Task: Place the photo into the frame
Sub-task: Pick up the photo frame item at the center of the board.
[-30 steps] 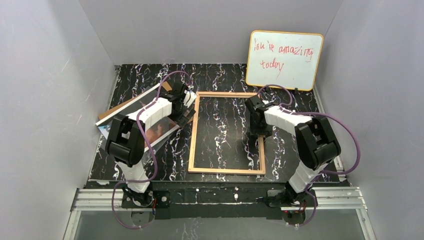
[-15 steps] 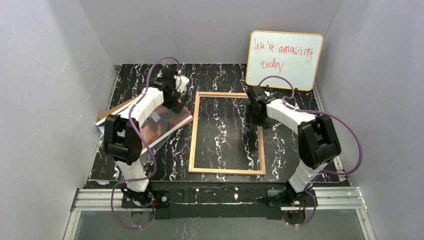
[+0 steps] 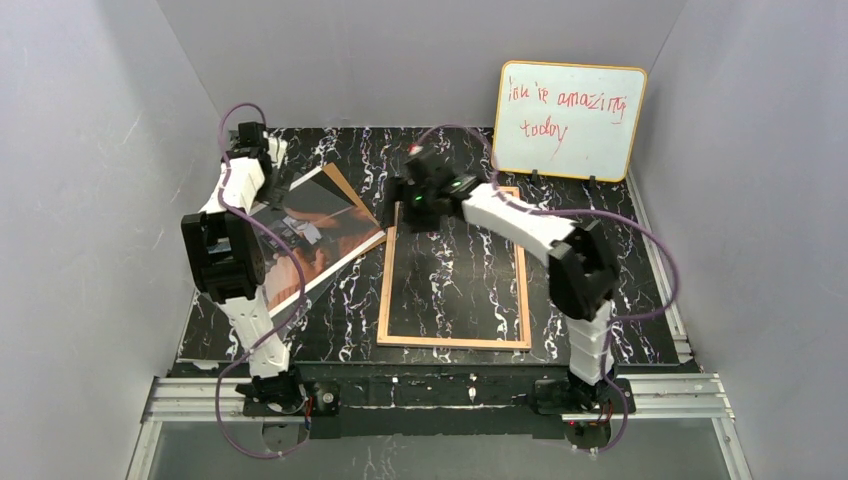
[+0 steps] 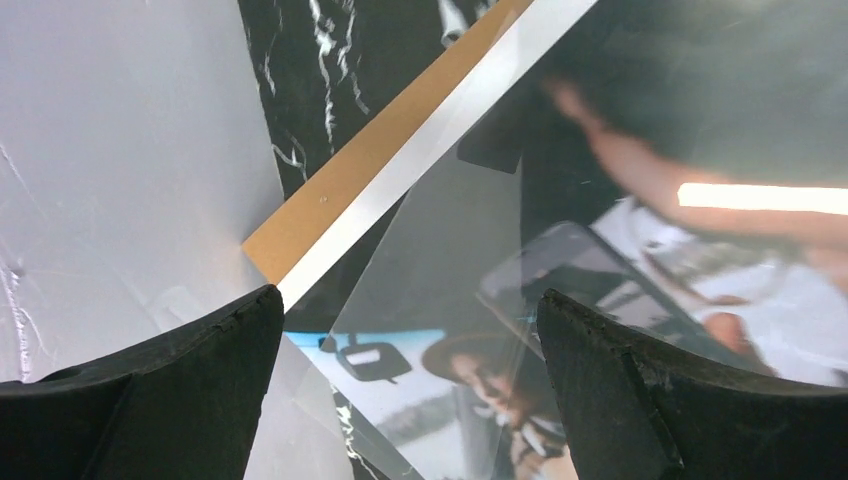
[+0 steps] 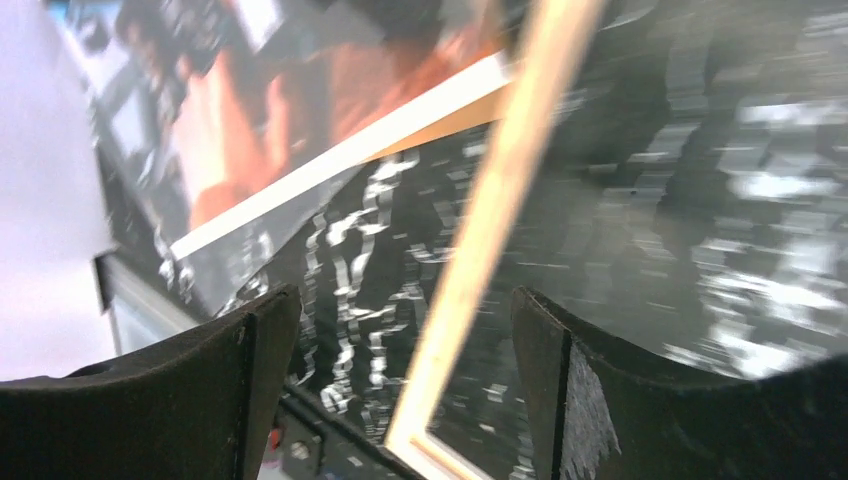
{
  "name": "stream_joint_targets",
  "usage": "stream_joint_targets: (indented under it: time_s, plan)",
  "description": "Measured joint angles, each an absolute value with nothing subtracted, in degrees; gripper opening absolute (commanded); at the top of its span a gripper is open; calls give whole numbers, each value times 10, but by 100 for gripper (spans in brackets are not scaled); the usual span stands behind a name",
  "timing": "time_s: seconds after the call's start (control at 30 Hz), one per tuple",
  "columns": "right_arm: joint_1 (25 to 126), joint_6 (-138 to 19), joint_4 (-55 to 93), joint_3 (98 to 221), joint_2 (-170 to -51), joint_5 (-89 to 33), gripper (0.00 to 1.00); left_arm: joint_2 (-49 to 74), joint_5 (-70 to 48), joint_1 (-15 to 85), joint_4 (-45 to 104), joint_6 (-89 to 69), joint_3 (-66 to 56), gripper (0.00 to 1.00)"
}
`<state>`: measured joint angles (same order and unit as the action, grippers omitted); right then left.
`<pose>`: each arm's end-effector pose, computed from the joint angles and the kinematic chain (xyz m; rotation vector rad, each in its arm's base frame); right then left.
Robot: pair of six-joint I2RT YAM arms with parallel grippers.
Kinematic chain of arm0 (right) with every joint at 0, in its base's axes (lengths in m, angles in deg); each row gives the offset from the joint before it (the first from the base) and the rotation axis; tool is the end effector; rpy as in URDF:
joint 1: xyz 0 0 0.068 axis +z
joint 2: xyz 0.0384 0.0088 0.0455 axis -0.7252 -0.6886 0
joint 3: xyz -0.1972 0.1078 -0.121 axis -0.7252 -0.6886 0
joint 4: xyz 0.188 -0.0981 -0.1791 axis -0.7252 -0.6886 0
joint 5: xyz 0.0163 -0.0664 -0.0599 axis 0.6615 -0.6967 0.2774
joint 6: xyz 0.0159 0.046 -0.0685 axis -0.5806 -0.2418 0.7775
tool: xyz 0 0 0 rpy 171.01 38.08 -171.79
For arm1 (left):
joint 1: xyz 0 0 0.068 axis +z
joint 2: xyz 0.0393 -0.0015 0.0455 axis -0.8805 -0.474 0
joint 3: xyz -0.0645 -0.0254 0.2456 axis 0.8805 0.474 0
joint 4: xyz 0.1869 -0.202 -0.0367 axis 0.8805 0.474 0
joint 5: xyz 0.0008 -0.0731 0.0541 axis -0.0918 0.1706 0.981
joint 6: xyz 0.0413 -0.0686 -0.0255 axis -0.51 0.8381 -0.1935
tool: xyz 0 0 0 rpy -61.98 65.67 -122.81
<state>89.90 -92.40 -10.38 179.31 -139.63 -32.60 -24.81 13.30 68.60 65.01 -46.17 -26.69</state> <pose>0.3445 0.3319 0.2309 -0.1078 2.4827 0.7452 0.4663 0.0771 0.1980 0.2736 2.5058 0.5844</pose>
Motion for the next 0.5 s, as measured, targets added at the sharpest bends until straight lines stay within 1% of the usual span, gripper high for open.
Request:
stream_joint_targets:
  time_s: [0.1,0.27,0.5]
  plan:
    - [962,-966,-73,1832,-1467,-286,83,-263,157,705,629,-473,-243,93]
    - [1035,-1025,-45,1834,-1525,-233,82,-278,175,709,604,-488,-186,89]
    - [1055,-1077,10,1830,-1536,-206,81,-273,184,706,582,-499,-154,82]
